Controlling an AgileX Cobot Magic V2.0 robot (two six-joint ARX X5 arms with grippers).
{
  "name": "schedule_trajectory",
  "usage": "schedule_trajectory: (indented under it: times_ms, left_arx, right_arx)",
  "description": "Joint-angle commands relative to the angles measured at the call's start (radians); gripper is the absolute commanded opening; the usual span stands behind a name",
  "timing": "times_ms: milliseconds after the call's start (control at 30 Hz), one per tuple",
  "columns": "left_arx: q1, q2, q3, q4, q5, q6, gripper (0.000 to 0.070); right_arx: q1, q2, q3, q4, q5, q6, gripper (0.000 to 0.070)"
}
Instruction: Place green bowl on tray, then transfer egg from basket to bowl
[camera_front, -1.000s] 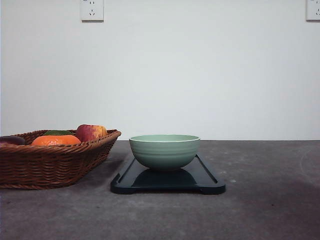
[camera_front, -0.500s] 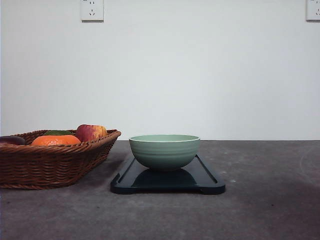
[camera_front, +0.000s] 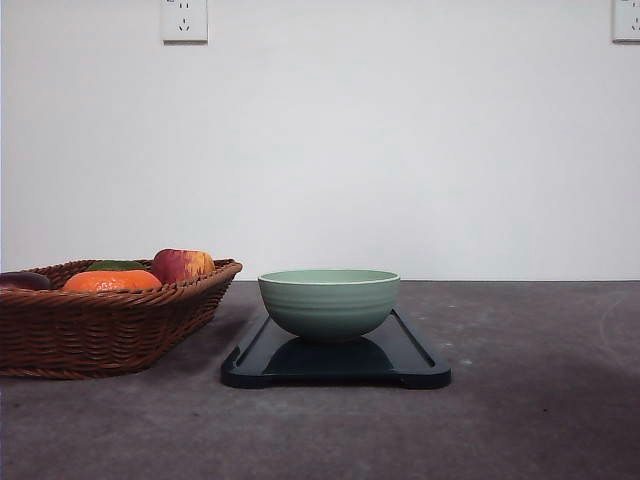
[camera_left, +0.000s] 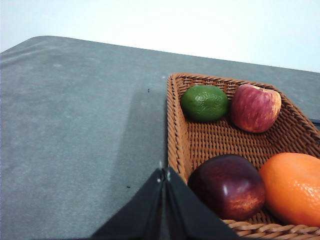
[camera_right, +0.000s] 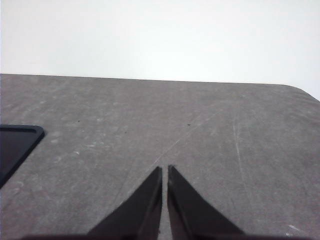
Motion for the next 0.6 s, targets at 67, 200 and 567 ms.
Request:
schedule_trajectory:
  times_ms: [67,200,567]
  left_arx:
    - [0.001,-0.001,-0.019,0.000,-0.002,0.006,0.0000]
    - [0.001,-0.001,-0.019,0.000,-0.002,0.006,0.0000]
    - [0.001,-0.001,-0.019,0.000,-0.002,0.006,0.0000]
  right_arx:
    - [-0.001,0.001,-0.005,0.013,0.000,0.016,0.0010]
    - [-0.001,0.001,-0.005,0.013,0.001,0.016,0.0010]
    - [-0.001,0.001,-0.005,0.013,0.001,0.016,0.0010]
